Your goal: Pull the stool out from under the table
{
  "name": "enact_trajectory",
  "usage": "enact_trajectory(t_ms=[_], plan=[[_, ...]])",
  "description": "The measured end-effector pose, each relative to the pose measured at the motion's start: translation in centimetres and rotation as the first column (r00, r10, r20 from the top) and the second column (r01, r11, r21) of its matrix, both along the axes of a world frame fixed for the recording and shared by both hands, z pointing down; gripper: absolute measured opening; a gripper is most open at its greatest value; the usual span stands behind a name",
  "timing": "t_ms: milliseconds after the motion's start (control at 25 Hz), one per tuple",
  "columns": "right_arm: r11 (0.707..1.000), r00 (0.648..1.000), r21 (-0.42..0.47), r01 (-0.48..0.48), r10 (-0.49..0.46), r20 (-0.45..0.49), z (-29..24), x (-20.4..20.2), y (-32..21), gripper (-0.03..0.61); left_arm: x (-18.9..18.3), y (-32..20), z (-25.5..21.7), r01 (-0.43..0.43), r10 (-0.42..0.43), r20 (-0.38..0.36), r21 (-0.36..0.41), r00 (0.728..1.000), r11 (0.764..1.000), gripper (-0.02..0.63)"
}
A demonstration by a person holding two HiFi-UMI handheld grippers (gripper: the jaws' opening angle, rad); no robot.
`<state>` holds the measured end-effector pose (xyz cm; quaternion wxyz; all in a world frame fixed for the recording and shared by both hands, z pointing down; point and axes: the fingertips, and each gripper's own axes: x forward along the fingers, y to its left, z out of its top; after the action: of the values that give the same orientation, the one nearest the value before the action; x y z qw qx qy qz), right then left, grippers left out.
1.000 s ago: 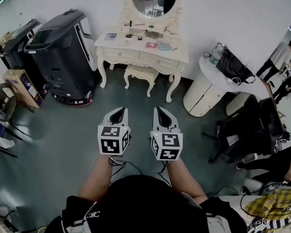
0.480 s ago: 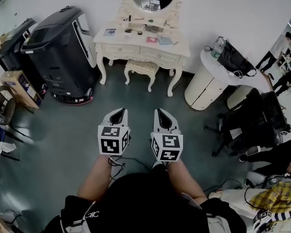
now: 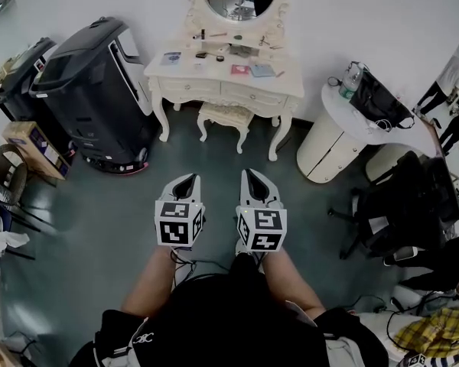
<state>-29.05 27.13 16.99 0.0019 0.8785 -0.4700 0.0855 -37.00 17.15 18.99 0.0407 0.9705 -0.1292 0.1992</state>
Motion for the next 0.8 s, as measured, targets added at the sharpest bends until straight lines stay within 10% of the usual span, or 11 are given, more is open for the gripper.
enact_trajectory(t_ms=[800], plan=[[0.998, 0.998, 0.013, 0.063, -0.063, -0.025, -1.5, 20.9, -3.2, 0.006, 20.8, -2.8, -0.9, 0.049, -0.049, 0.005, 0.028, 0.999, 0.998, 0.0]])
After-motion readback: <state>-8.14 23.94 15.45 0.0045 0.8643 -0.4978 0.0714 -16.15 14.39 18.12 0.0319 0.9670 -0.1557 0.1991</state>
